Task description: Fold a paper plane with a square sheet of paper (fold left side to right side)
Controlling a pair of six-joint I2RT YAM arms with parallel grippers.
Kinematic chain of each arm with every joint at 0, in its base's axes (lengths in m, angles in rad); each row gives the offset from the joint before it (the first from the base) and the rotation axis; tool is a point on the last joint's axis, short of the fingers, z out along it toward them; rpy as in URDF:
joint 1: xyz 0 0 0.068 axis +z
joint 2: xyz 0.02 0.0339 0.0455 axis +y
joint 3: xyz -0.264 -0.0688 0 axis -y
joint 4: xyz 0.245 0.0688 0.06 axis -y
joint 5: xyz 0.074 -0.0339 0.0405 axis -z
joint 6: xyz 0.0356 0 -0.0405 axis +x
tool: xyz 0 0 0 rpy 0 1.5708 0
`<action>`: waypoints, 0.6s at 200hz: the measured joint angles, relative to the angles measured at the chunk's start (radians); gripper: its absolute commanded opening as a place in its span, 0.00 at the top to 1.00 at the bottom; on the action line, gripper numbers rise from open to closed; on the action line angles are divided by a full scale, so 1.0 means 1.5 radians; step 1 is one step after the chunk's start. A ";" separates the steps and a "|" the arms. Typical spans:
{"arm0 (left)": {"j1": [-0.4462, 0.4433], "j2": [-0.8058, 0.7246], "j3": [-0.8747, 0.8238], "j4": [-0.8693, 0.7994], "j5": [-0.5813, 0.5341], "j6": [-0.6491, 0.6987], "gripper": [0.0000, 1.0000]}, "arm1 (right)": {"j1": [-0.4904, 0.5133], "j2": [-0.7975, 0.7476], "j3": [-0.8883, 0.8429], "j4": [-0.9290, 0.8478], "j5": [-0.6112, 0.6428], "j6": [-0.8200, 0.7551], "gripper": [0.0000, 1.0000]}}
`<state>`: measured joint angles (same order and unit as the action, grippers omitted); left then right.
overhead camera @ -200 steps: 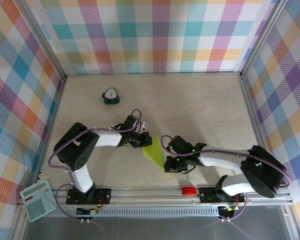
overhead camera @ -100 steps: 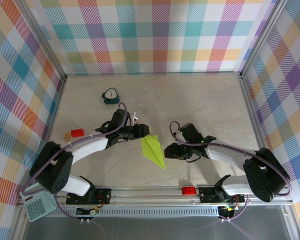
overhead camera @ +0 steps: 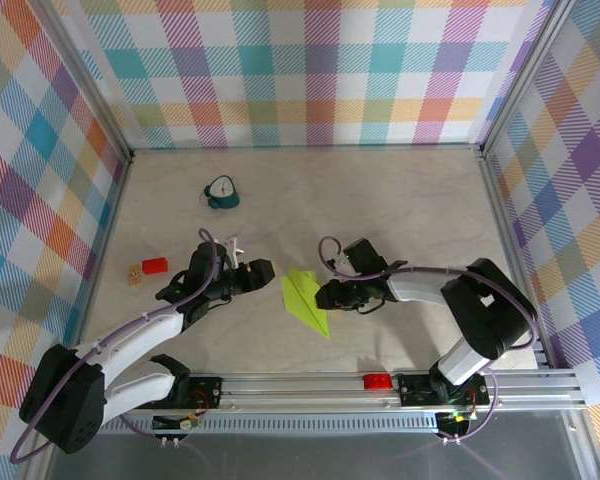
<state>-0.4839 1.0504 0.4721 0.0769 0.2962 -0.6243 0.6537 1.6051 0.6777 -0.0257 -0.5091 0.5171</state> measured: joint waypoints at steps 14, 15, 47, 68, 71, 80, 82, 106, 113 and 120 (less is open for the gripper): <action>0.003 -0.009 -0.001 -0.002 -0.002 -0.001 0.37 | 0.000 0.010 0.003 0.008 -0.004 -0.002 0.76; 0.003 -0.009 -0.001 -0.002 -0.002 -0.001 0.37 | 0.000 0.010 0.003 0.009 -0.004 -0.003 0.77; 0.010 -0.025 -0.001 -0.002 0.002 -0.008 0.34 | -0.002 0.006 0.003 0.016 -0.005 -0.005 0.92; 0.019 -0.037 -0.001 0.008 0.017 -0.019 0.31 | -0.009 -0.033 0.001 0.012 -0.006 -0.005 1.00; 0.022 -0.040 -0.001 0.012 0.021 -0.022 0.31 | -0.011 -0.043 0.000 0.012 -0.006 -0.007 1.00; 0.027 -0.046 -0.003 0.026 0.032 -0.031 0.30 | -0.016 -0.078 -0.004 0.012 -0.005 -0.007 1.00; 0.029 -0.047 -0.003 0.030 0.035 -0.034 0.30 | -0.017 -0.085 -0.005 0.013 -0.006 -0.006 1.00; 0.044 -0.060 -0.008 0.097 0.076 -0.070 0.30 | -0.026 -0.186 -0.011 0.020 -0.006 -0.006 1.00; 0.047 -0.061 -0.008 0.123 0.091 -0.082 0.30 | -0.028 -0.216 -0.013 0.025 -0.006 -0.006 1.00; 0.049 -0.060 -0.008 0.148 0.107 -0.093 0.30 | -0.030 -0.244 -0.016 0.032 -0.007 -0.005 0.99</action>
<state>-0.4103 0.9600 0.4603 0.2981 0.4561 -0.7643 0.6086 1.2388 0.6540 0.0223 -0.5201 0.5091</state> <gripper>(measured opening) 0.704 0.051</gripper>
